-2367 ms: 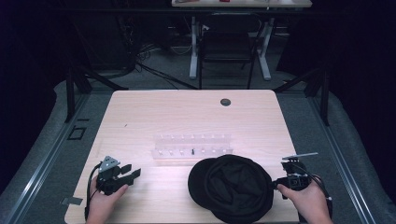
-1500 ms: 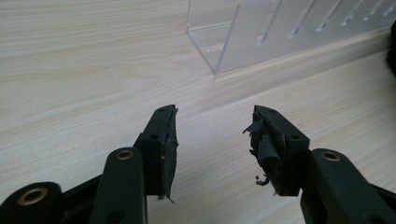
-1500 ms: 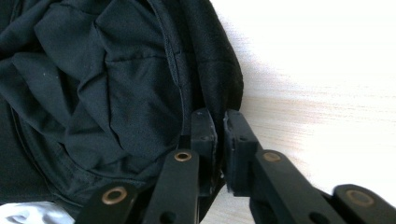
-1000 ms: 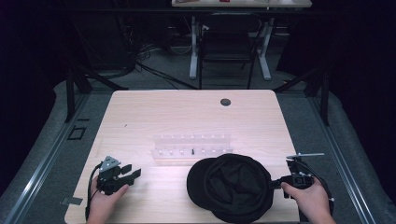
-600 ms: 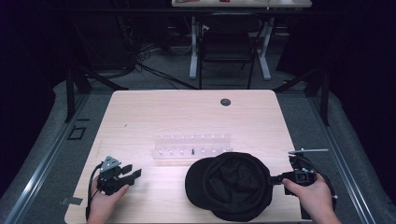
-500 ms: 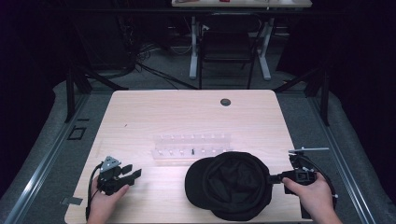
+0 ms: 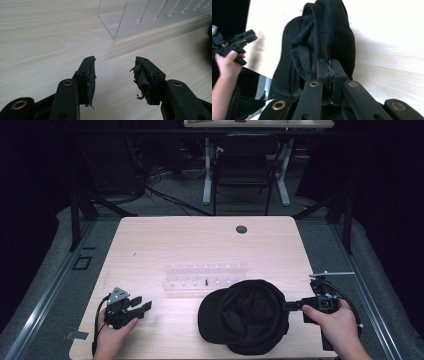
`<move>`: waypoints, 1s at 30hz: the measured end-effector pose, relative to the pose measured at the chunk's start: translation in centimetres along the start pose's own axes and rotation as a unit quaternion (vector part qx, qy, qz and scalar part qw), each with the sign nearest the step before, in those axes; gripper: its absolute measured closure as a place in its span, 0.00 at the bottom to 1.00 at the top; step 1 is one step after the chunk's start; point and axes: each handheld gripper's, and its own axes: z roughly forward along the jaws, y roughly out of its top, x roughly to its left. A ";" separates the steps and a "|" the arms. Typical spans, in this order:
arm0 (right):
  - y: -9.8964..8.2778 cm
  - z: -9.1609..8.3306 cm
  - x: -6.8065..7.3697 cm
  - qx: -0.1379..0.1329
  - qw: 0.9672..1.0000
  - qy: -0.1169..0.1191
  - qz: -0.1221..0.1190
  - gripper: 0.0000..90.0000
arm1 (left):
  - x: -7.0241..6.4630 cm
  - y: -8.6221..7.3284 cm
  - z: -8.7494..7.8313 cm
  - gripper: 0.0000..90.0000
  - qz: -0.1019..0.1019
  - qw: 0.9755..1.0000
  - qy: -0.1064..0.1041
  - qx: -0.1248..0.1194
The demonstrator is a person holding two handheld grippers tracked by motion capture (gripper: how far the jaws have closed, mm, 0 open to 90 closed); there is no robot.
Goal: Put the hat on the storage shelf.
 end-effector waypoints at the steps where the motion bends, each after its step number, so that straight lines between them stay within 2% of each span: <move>1: 0.1 -0.1 0.1 -0.001 1.000 0.007 0.000 0.99 | 0.0 0.0 0.0 0.57 0.000 1.000 0.000 0.000; 8: 0.6 -0.6 1.1 -0.007 1.000 0.019 -0.004 0.99 | 0.0 0.0 0.0 0.57 -0.001 1.000 0.000 0.001; 15: 1.0 -0.8 2.2 0.000 0.999 0.034 -0.004 0.99 | 0.0 0.0 0.0 0.57 0.000 1.000 -0.001 0.002; 16: 1.1 -1.0 2.4 0.008 1.000 0.025 -0.008 0.99 | 0.0 0.0 0.0 0.57 -0.001 1.000 -0.001 0.002; 17: 1.2 -0.9 2.7 0.001 0.999 0.040 0.000 0.99 | 0.0 0.0 0.0 0.57 0.000 1.000 -0.001 0.002; 30: 2.3 -1.9 4.8 0.001 0.998 0.060 -0.001 0.99 | 0.0 0.0 0.1 0.57 -0.001 1.000 -0.001 0.002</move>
